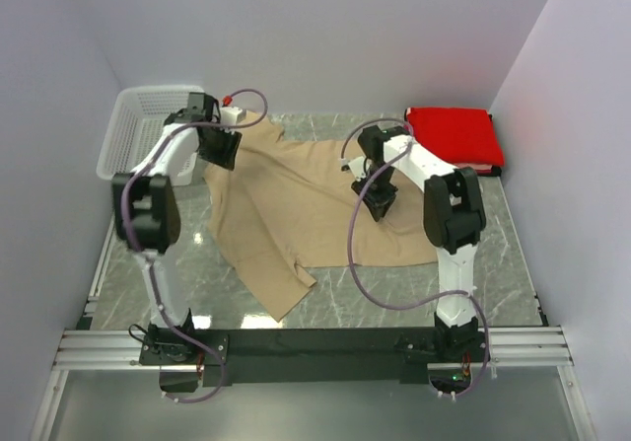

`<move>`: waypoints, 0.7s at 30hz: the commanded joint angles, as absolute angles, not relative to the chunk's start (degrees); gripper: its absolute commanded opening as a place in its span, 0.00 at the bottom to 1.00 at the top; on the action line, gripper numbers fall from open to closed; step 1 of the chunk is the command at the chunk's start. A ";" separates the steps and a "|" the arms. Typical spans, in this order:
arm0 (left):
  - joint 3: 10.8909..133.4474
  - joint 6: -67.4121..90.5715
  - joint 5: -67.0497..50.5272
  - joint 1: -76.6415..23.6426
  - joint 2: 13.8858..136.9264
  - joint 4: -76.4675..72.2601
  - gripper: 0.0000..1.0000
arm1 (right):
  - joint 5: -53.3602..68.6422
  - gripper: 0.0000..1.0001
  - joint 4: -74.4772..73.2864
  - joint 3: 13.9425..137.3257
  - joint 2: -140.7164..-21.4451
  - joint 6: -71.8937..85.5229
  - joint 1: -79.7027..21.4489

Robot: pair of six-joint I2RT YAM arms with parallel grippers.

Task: Fold and stack the t-shirts
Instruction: Flatten the tshirt out

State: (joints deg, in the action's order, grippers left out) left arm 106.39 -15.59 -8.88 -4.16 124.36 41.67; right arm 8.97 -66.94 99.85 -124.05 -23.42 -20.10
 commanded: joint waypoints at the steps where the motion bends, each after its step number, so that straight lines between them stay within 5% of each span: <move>1: 94.69 -20.04 -21.07 -5.10 106.20 43.94 0.50 | 10.46 0.33 -66.80 96.69 -114.09 -23.55 -19.07; 9: 66.65 -23.64 -18.82 -10.28 92.91 43.52 0.45 | 4.84 0.22 -66.18 86.23 -111.27 -25.05 -16.26; 21: 54.35 -30.30 -6.08 -11.87 96.42 39.99 0.42 | -1.67 0.13 -59.94 75.50 -113.90 -25.22 -14.77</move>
State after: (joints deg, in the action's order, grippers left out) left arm 58.74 -24.86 -10.96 -11.81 96.38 40.38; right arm 0.95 -62.19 76.86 -113.49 -24.75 -14.81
